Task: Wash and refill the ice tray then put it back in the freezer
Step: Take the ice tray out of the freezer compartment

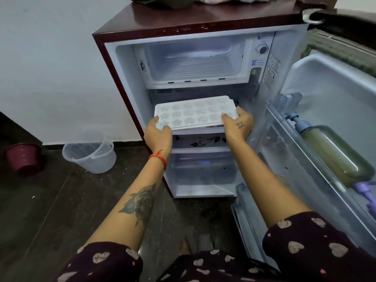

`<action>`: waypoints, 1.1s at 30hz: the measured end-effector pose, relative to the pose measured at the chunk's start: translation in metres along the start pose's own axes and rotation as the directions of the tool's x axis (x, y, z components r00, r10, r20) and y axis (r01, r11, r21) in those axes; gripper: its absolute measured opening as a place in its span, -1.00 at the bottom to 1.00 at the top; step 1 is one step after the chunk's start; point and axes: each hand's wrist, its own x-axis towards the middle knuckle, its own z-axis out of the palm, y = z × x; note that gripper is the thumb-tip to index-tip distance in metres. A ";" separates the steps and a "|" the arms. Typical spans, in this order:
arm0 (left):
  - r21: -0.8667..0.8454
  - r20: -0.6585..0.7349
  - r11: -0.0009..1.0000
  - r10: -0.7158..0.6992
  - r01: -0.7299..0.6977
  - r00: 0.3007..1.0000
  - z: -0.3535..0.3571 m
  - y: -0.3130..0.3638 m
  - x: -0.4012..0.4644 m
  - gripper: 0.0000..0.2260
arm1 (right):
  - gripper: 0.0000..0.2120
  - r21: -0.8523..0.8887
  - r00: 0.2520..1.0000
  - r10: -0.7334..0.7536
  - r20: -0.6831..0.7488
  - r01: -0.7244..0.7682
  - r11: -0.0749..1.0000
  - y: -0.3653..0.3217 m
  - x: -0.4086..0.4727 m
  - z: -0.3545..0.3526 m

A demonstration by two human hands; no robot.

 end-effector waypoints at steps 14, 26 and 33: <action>-0.020 0.027 0.997 -0.073 0.074 0.997 -0.082 -0.045 -0.059 -0.63 | -0.83 0.024 0.997 0.065 0.037 -0.066 0.998 0.026 -0.121 -0.031; 0.072 0.147 0.991 -0.120 0.110 0.982 -0.178 -0.091 -0.134 -0.52 | -0.80 -0.043 0.994 0.107 -0.036 -0.108 0.993 0.049 -0.268 -0.074; 0.100 0.225 0.987 -0.146 0.126 0.964 -0.194 -0.109 -0.181 -0.64 | -0.78 -0.047 0.983 0.166 -0.075 -0.170 0.984 0.071 -0.321 -0.121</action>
